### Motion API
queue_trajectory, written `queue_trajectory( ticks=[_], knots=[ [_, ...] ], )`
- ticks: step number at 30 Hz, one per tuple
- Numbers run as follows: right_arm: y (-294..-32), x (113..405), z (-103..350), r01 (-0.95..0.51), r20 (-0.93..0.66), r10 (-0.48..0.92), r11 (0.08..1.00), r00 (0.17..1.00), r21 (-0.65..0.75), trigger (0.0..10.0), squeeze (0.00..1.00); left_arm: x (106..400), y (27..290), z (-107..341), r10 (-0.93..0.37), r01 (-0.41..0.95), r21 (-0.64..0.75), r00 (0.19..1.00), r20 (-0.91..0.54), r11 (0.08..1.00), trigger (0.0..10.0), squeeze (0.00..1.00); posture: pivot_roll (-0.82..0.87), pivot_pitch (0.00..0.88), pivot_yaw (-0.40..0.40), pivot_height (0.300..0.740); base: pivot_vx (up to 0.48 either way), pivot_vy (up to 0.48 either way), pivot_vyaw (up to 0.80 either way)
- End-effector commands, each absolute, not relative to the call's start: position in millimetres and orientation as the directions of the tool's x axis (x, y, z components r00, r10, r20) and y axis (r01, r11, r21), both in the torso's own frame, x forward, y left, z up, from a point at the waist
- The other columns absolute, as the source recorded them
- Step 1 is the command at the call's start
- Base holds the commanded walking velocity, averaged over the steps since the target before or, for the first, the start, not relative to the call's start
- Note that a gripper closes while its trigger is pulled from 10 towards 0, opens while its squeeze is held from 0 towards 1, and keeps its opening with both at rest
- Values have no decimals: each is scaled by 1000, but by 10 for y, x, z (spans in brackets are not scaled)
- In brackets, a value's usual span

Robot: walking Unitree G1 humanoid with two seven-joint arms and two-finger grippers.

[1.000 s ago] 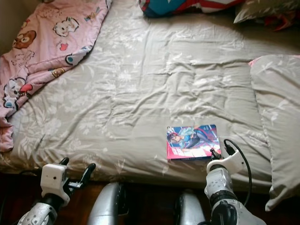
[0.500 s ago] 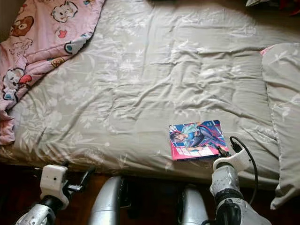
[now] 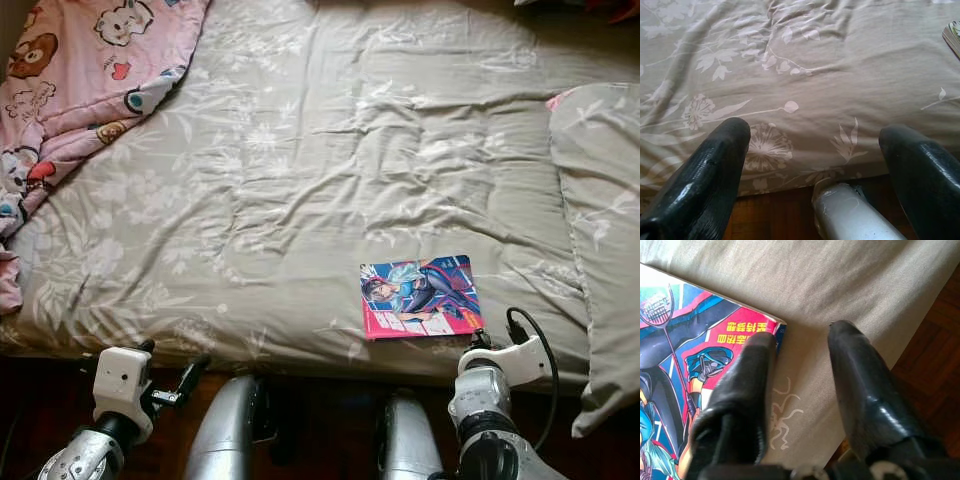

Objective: Clean up the room

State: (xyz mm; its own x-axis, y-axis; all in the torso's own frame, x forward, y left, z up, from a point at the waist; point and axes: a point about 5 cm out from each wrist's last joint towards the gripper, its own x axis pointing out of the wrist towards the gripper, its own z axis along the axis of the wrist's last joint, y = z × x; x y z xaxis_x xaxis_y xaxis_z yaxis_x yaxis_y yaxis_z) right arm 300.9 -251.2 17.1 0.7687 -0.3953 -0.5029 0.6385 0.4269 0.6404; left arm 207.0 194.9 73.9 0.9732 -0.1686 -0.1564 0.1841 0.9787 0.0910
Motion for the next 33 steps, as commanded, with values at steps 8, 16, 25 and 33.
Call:
queue_trajectory(
  ticks=[8, 16, 25, 33],
  knots=[
    [-2478, 2998, 205, 572, -393, -416, 595, 820, 564, 10000, 0, 2066, 1959, 551, -134, 153, 81, 969, -207, 985, 10000, 0, 40, 329, 75, 655, 0, 0, 0],
    [-2418, 2995, 439, 390, -104, -383, 825, 918, 410, 10000, 0, 2262, 1928, 350, -101, 112, 35, 970, -222, 993, 10000, 0, -56, 220, 29, 655, 0, 0, 0],
    [-1980, 2599, -216, 265, -403, -116, 903, 908, 338, 10000, 0, 2411, 1885, -16, -51, 34, -55, 937, -345, 998, 10000, 0, -106, 111, -1, 660, 0, 0, 0],
    [-1813, 2317, -540, 223, -640, -56, 958, 766, 183, 10000, 0, 2355, 1881, -366, -34, -34, -119, 850, -525, 992, 10000, 0, -115, 20, -24, 705, 0, 0, 0]
  ],
)
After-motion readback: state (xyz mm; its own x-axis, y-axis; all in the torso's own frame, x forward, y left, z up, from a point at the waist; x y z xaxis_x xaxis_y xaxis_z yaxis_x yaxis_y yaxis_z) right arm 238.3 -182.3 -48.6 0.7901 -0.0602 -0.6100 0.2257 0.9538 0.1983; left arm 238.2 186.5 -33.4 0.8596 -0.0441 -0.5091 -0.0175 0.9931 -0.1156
